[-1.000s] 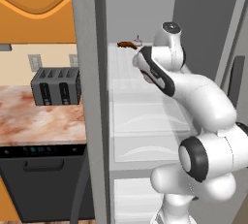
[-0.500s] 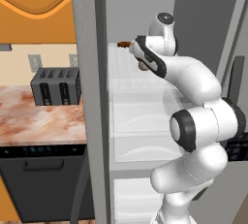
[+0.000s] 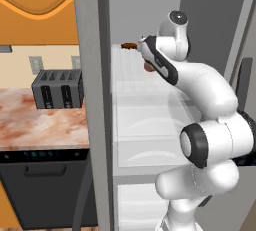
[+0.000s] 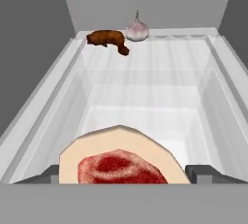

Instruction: Transport the steak and onion to the fridge. Place the steak on the rack containing meat and place the onion on the rack containing the vegetable, ensuring meats and vegetables are on different racks.

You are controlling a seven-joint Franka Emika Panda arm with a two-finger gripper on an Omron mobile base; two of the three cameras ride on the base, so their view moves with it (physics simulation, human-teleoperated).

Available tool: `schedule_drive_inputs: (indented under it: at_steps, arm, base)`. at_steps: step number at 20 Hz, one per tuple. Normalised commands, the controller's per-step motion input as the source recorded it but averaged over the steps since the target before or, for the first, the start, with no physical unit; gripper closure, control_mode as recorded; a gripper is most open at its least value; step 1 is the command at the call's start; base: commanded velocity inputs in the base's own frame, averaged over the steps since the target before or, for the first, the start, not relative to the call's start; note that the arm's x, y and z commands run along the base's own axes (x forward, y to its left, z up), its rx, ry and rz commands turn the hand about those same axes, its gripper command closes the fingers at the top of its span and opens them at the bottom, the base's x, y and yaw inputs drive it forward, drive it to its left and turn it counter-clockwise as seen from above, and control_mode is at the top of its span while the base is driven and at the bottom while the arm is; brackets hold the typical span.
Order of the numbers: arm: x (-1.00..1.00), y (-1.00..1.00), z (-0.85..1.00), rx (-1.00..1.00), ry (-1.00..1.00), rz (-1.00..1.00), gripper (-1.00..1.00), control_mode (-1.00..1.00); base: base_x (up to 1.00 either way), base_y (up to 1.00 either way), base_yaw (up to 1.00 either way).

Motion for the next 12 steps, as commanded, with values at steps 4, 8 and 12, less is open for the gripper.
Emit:
schedule_drive_inputs:
  at_steps: [4,8,12]
  arm:
    - [-0.92,-0.14,0.37,0.01,0.07,-0.03,1.0,-1.0]
    - [-0.25,0.0,0.0,-0.12,0.35,-0.09,1.0,-1.0]
    - [-0.37,0.0,-0.34,-0.12,0.14,-0.08,1.0,-1.0]
  base:
    - [0.0,0.0,0.0]
    - [0.0,0.0,0.0]
    - [0.0,0.0,0.0]
